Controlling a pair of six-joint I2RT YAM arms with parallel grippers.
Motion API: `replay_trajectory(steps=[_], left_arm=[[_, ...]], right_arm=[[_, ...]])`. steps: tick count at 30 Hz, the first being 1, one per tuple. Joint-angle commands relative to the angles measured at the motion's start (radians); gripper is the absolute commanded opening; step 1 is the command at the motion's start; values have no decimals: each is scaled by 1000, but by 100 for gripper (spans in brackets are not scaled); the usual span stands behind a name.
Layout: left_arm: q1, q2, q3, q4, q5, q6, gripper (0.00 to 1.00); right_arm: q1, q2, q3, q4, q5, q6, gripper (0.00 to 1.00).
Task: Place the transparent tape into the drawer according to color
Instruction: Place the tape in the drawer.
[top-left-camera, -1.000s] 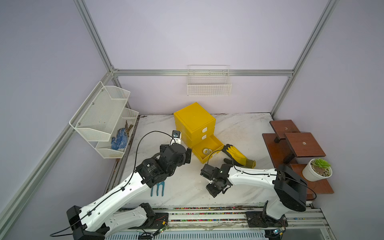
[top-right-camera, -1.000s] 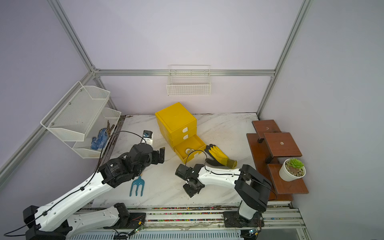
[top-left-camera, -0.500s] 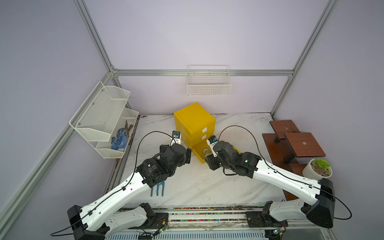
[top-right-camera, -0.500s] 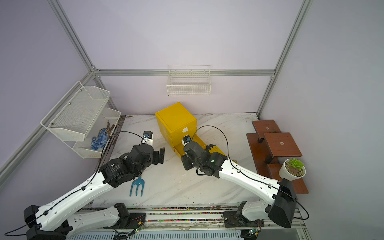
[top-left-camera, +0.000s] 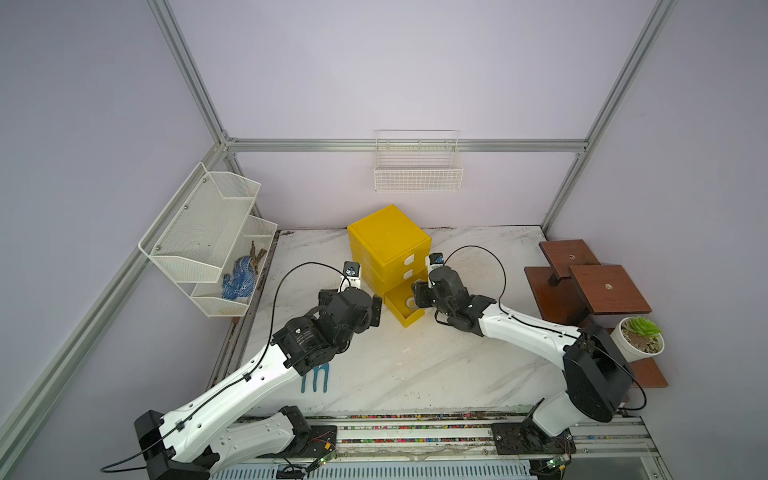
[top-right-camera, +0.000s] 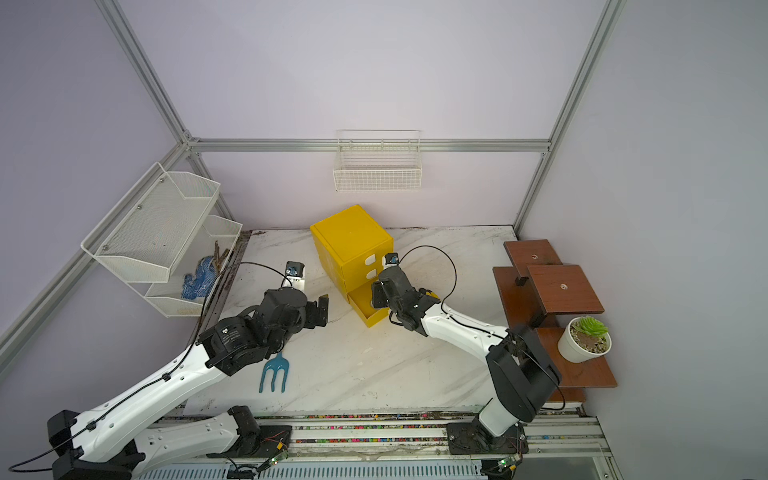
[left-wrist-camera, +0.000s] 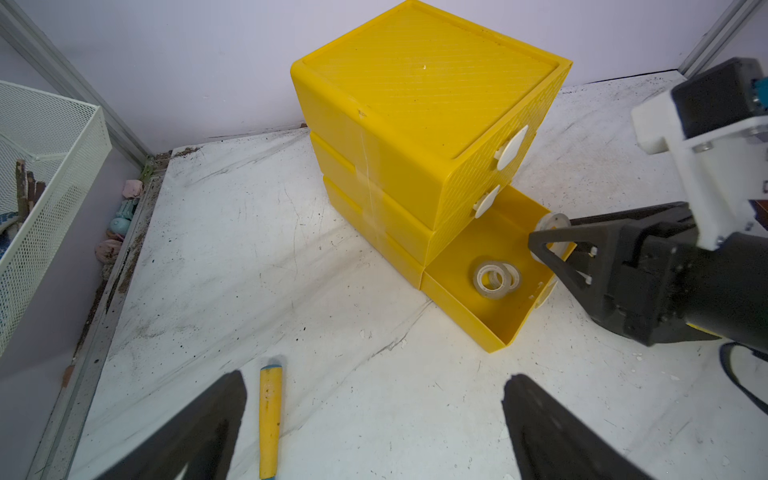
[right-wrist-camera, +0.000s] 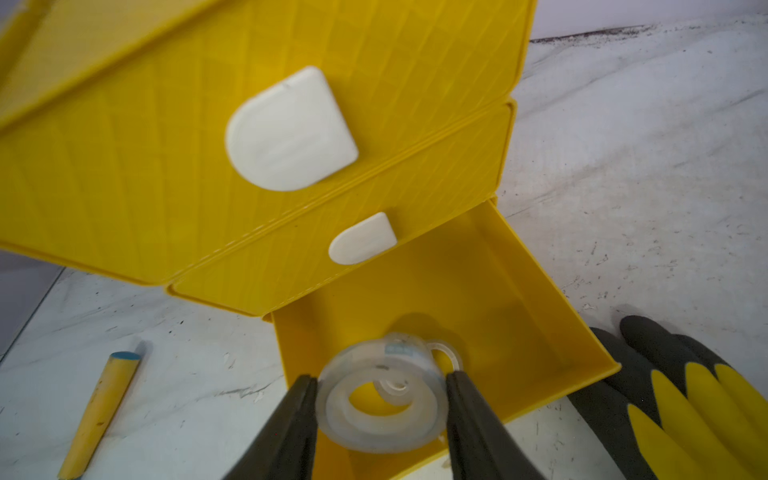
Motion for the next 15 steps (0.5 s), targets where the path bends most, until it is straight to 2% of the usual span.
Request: replay_trajectory(steps=[1,10,15], left_arm=[[2,-10,-4,26,-28,-11,100],[2,4,-4,22,-38,-9,100],[2,17,-6,23,-38,-9,100]], right_arm=[[-26,48,40,17,36,57,49],[-60,131,96,-18,35,74,55],[-65,138,117,-39,39,83,64]])
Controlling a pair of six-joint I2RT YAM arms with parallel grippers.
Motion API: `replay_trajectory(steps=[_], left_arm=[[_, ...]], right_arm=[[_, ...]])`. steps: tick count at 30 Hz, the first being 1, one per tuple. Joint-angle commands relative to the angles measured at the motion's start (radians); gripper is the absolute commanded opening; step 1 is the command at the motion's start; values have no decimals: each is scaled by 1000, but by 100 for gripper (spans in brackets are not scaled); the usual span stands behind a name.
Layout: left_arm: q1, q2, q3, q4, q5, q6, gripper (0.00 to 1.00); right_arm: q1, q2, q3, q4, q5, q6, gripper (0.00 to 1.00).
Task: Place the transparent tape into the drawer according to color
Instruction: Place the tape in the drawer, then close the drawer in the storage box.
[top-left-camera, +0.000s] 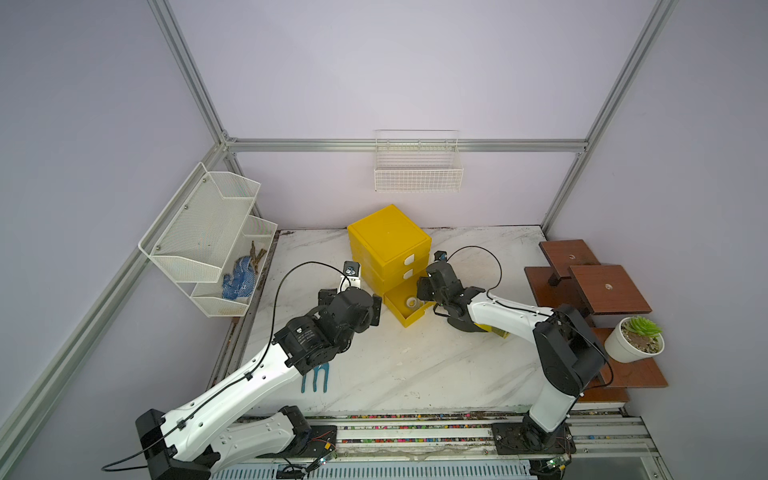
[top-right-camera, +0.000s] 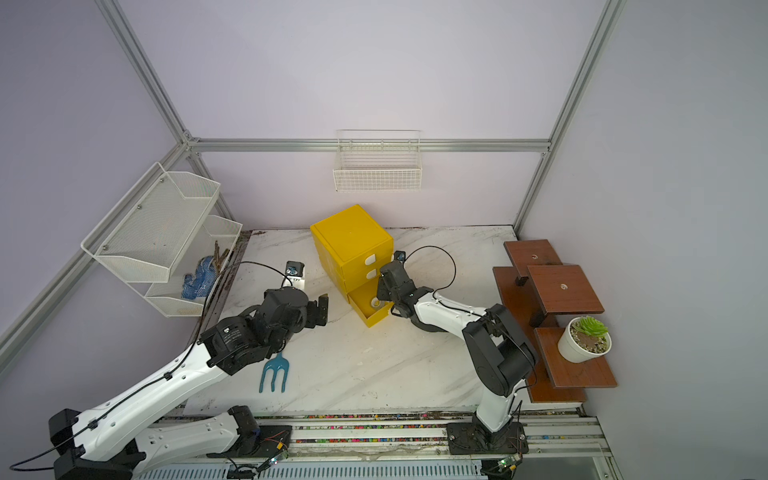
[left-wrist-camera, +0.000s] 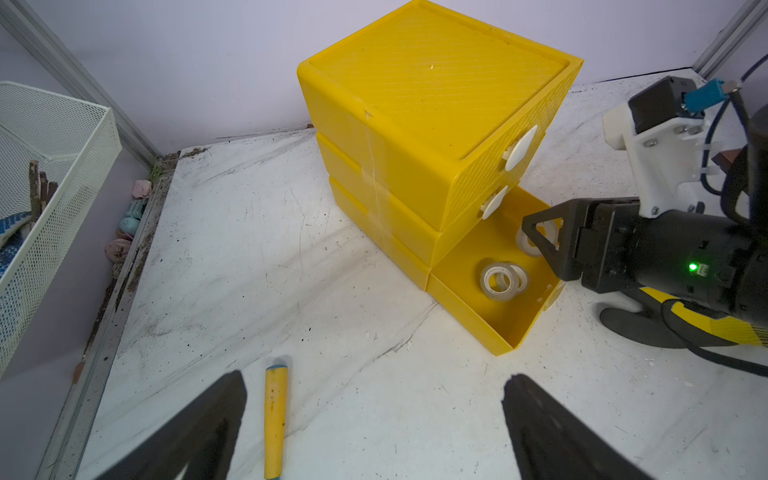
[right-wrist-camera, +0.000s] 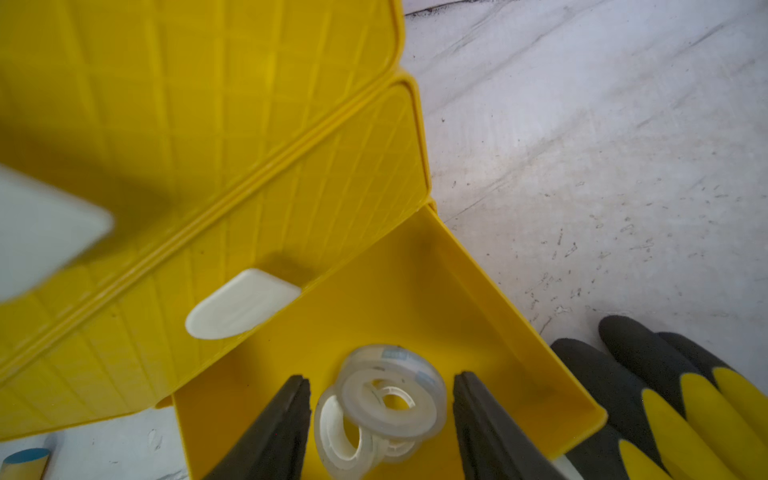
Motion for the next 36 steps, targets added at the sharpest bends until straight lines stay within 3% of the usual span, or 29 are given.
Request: replay_trajectory(steps=[1,8,12,15,20,29,36], left_arm=[[2,10,-4,22,-21,-9,100],[16,28,8,15,-11,-11,100],[75,35,37,26,68,-22,100],[144,70,113,16,152,-49,100],[186,181,285,-12,167,-53,100],[290,464,497,-25,233,-66,98],[318,606,552,-54,233,-84,98]], right_arm=[[-5,4,21,-13,13,11,65],[-7,-98,-31,2,-15,29,64],[-7,-204,-134,83,-65,44,58],[-7,-294,-252,194,-85,75,53],[-6,-372,-367,251,-89,117,48],[-7,-380,-450,219,-79,176,39],[-7,-255,-425,218,-149,182,36]])
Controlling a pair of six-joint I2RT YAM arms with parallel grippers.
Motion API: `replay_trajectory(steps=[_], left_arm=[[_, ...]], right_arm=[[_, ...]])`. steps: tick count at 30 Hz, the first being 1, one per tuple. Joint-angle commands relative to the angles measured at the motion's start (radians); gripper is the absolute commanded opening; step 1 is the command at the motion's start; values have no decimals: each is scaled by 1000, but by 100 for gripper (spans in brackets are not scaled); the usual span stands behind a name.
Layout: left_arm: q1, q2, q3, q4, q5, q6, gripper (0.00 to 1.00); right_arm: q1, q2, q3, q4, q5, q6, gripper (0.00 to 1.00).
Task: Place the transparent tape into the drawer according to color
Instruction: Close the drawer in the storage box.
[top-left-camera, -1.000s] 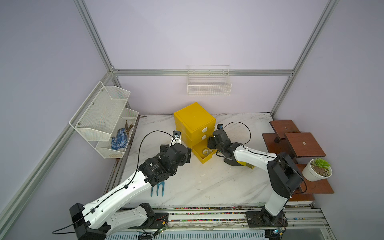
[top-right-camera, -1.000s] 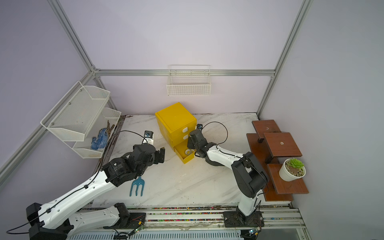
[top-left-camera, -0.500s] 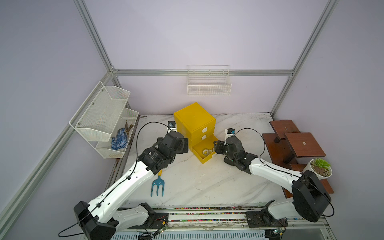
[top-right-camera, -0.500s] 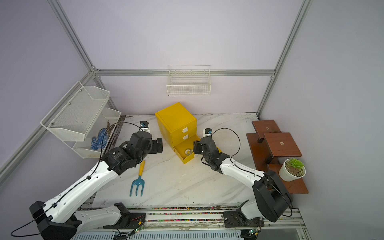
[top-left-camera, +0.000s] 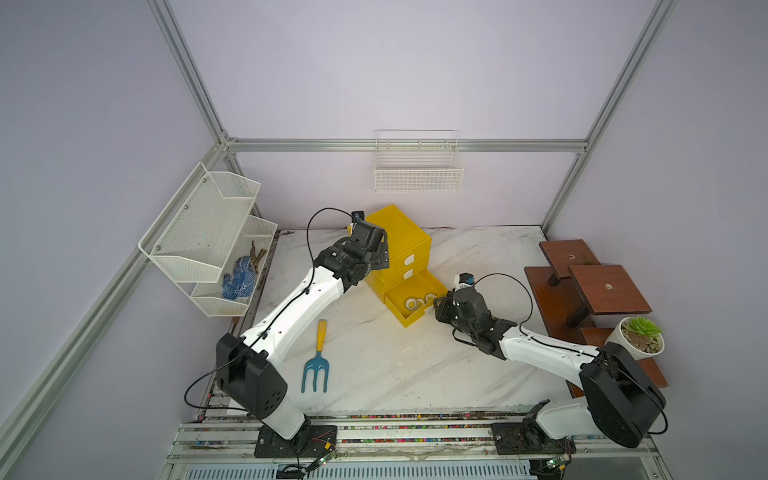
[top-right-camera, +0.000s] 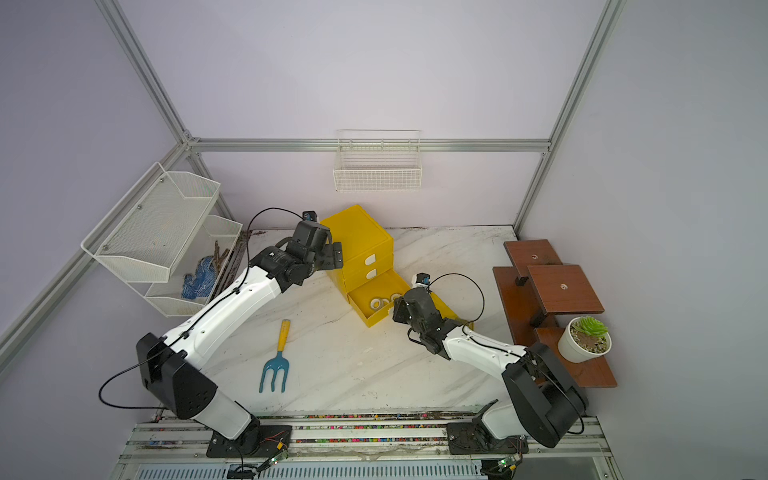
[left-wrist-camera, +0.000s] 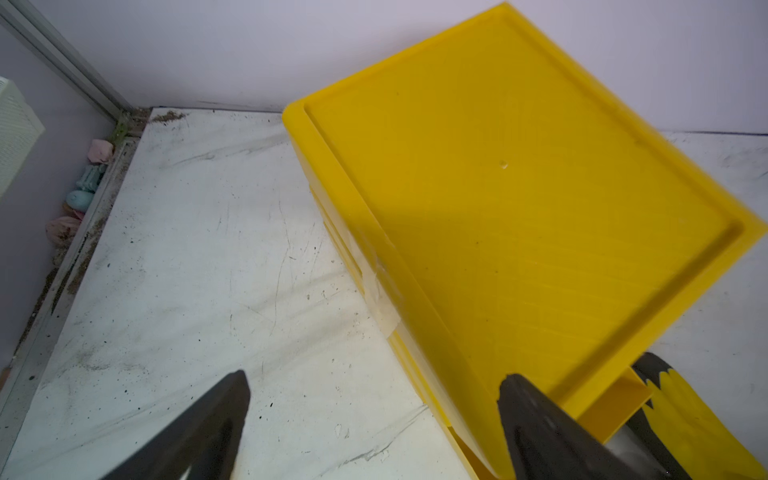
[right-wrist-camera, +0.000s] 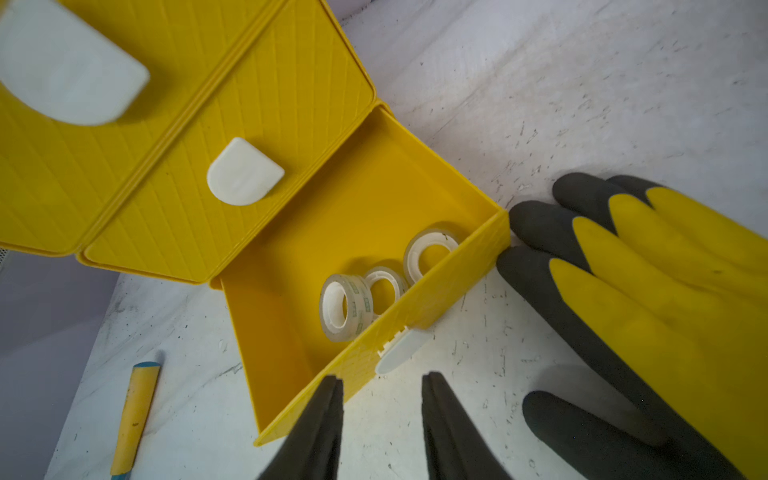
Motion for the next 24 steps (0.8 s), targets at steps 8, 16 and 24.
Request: replay_trajectory(steps=[8,16,24], left_arm=[[18,34,35,-13,45,-27,100],[21,35,20,-11,59,-18,100],[21,23,-8,-15,60,-10,100]], right_arm=[[-6,248,122,86,-96,6,35],[-10,344,196,272,-164,-11,36],[-15,467,225,529,-230,41,36]])
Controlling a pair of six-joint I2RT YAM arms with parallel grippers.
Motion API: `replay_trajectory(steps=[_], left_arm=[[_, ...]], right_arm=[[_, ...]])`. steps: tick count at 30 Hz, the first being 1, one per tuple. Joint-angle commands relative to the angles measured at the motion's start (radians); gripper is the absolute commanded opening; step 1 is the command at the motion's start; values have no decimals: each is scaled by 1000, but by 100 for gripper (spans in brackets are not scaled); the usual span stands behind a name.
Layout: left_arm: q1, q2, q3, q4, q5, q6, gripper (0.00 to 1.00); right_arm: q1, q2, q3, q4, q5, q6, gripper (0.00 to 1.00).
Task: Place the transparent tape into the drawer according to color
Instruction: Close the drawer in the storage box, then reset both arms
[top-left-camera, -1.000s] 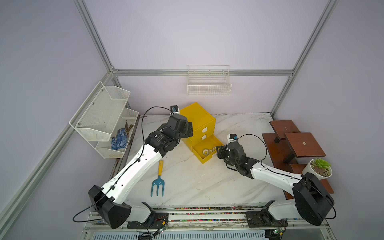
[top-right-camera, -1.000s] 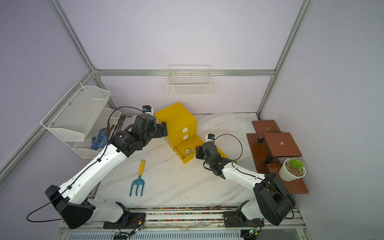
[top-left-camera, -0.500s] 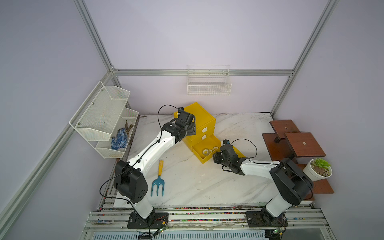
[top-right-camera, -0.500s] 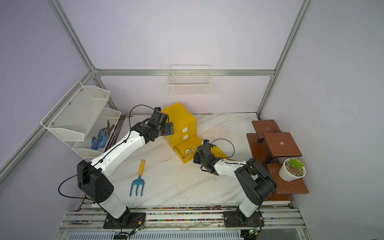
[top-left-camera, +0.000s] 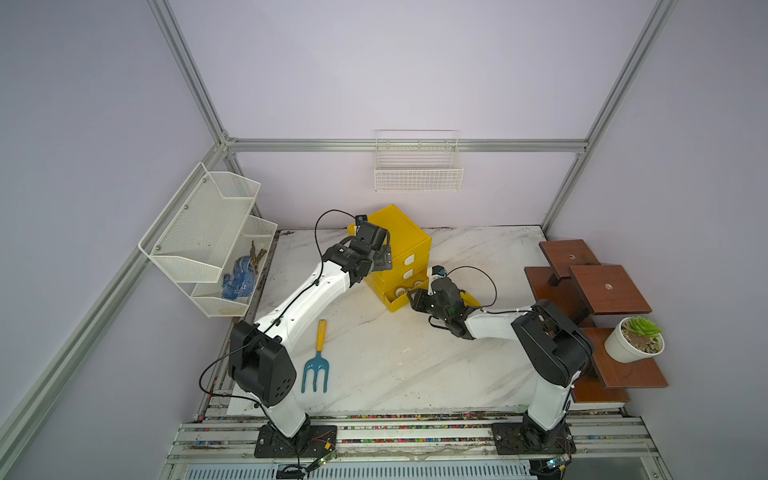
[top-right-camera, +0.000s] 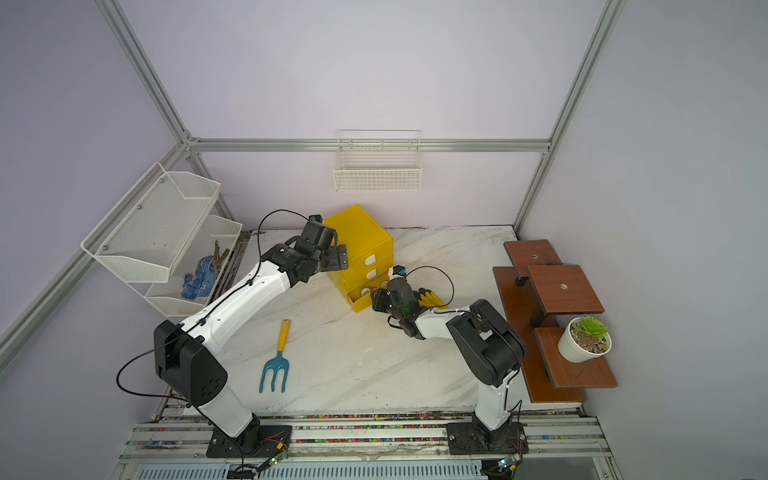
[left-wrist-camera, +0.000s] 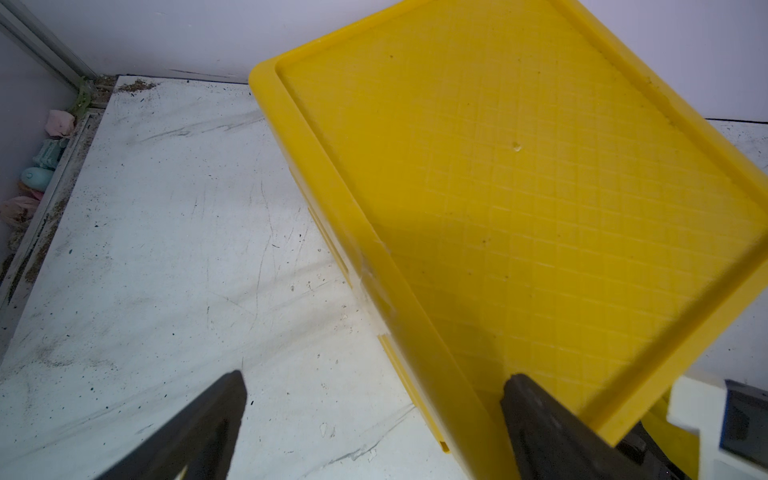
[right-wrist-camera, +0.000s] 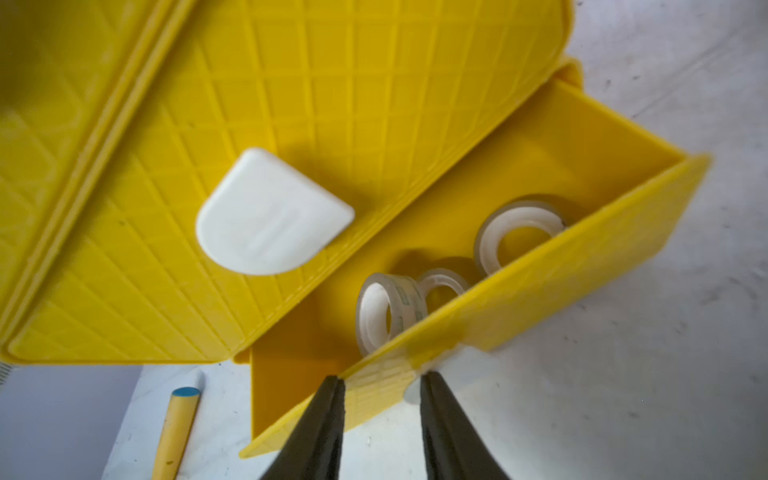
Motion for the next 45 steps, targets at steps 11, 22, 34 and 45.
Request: replay_trajectory(steps=[11,22,34,45], left_arm=[[6,-2,-35,-20,26,4,100],[6,-60,-23,-26,45,0,100],[12,-395,-260,169,-176,123,100],[185,-527,-677,589,-138,434,100]], right_arm=[[-7,160,117,190,-69,101,34],[-8,-28,-41,222,-53,82,48],[-9,-532,-320,92,120,-21,71],[-16,-736,-342,-68,352,-74,99]])
